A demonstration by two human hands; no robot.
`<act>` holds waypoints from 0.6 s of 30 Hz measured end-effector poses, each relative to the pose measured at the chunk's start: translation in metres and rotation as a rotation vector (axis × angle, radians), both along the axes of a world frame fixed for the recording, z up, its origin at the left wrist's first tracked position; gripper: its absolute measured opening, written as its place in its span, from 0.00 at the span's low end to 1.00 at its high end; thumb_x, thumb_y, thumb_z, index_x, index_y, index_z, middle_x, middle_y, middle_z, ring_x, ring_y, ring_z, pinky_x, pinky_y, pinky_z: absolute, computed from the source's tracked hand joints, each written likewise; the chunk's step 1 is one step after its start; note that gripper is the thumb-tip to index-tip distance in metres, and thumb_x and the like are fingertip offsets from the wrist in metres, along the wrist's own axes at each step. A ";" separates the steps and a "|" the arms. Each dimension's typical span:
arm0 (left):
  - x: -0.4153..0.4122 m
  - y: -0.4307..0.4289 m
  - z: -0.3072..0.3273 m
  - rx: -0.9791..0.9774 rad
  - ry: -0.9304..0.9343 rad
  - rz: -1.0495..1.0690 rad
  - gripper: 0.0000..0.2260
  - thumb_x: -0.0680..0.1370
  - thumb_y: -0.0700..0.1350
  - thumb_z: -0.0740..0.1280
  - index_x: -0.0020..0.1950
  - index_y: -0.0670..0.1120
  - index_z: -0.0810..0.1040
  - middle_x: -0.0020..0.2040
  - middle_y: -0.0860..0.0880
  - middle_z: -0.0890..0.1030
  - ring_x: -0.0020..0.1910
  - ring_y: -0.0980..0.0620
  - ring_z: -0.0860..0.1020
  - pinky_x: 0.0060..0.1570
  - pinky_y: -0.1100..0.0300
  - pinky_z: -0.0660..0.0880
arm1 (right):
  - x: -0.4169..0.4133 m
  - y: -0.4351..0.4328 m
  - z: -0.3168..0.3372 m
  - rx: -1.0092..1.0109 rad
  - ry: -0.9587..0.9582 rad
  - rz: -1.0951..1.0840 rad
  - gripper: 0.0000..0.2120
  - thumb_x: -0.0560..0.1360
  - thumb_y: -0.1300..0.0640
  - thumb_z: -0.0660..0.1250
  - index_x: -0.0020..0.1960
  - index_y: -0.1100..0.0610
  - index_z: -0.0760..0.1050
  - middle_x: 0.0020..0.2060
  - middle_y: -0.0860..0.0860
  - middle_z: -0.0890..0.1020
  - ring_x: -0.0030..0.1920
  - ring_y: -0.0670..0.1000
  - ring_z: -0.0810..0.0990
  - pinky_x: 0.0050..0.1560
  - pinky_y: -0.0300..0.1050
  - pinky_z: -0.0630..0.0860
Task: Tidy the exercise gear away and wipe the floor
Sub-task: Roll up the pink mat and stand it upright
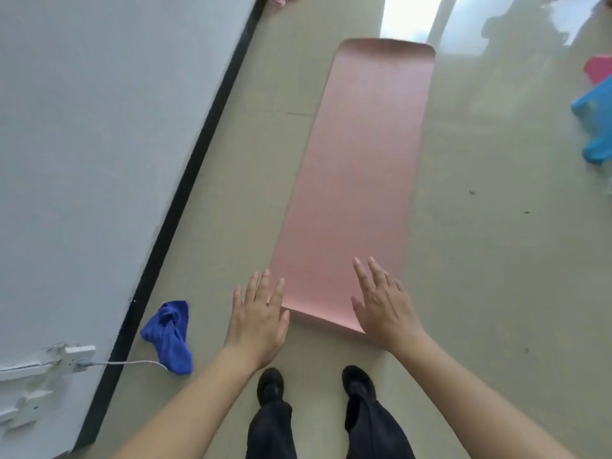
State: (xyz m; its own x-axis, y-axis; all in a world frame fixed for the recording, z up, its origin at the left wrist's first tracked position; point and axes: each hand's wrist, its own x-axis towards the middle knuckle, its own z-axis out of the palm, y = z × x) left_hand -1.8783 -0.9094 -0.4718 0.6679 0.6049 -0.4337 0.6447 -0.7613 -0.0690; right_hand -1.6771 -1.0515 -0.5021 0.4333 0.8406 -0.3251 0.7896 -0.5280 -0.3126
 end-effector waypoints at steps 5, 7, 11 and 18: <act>-0.016 0.010 -0.182 -0.192 0.137 -0.200 0.28 0.79 0.54 0.60 0.76 0.44 0.64 0.75 0.38 0.65 0.75 0.38 0.63 0.69 0.37 0.64 | -0.044 -0.015 -0.148 -0.195 0.088 -0.152 0.31 0.83 0.50 0.54 0.81 0.52 0.42 0.79 0.56 0.56 0.75 0.56 0.63 0.71 0.50 0.65; -0.029 0.008 -0.262 -0.237 0.176 -0.293 0.28 0.81 0.54 0.55 0.79 0.45 0.55 0.79 0.39 0.56 0.78 0.39 0.54 0.73 0.38 0.56 | -0.067 -0.019 -0.218 -0.255 0.122 -0.203 0.31 0.82 0.53 0.55 0.81 0.52 0.43 0.78 0.57 0.58 0.72 0.57 0.67 0.66 0.51 0.70; -0.047 -0.001 -0.396 -0.273 0.224 -0.374 0.28 0.83 0.53 0.51 0.80 0.46 0.46 0.80 0.42 0.47 0.79 0.41 0.47 0.75 0.41 0.51 | -0.113 -0.023 -0.351 -0.344 0.200 -0.226 0.32 0.81 0.56 0.56 0.80 0.52 0.44 0.76 0.57 0.58 0.61 0.58 0.74 0.50 0.51 0.75; -0.078 -0.005 -0.568 -0.262 0.258 -0.390 0.34 0.81 0.56 0.56 0.80 0.48 0.41 0.80 0.42 0.39 0.79 0.41 0.40 0.75 0.39 0.48 | -0.160 -0.024 -0.531 -0.384 0.271 -0.215 0.40 0.80 0.51 0.61 0.80 0.51 0.36 0.79 0.60 0.43 0.76 0.61 0.57 0.71 0.54 0.65</act>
